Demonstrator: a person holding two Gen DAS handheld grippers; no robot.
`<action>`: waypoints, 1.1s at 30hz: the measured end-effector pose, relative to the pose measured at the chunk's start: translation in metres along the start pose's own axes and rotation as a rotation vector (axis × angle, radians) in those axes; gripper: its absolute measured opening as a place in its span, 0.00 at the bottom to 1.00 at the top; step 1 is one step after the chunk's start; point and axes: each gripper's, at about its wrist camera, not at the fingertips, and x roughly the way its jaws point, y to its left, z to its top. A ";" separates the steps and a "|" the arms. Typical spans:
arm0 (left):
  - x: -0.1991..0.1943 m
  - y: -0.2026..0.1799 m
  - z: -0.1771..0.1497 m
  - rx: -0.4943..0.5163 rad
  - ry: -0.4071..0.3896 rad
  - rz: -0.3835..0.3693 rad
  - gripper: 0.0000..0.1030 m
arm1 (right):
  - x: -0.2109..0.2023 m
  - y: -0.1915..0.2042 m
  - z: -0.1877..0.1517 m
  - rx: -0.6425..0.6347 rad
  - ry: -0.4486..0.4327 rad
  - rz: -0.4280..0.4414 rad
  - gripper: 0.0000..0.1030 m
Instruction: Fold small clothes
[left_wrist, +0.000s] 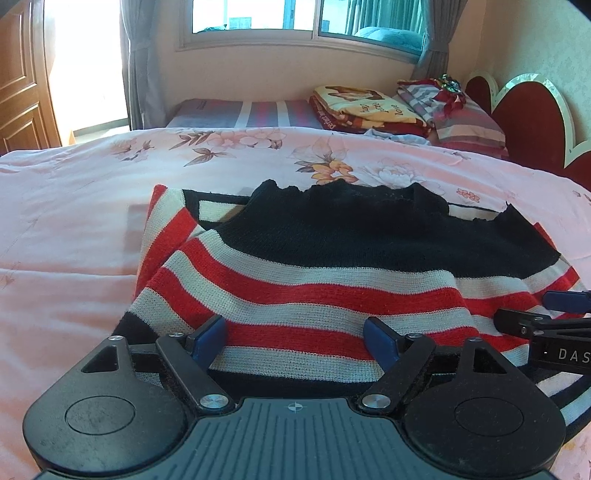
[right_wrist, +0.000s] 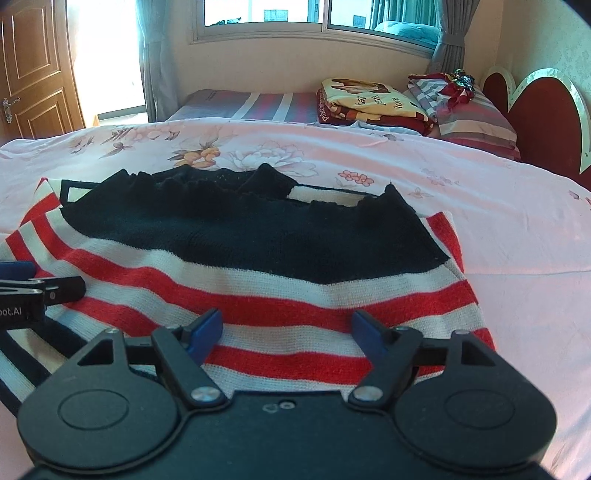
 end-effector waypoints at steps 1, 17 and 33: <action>-0.001 -0.001 0.000 -0.002 0.002 0.004 0.79 | -0.001 0.000 0.001 0.002 0.002 0.002 0.74; -0.027 0.006 -0.013 -0.002 0.011 0.048 0.80 | -0.021 0.011 -0.008 -0.010 0.013 0.038 0.74; -0.070 0.006 -0.021 -0.013 0.022 0.030 0.81 | -0.055 0.006 -0.014 0.007 -0.018 0.033 0.74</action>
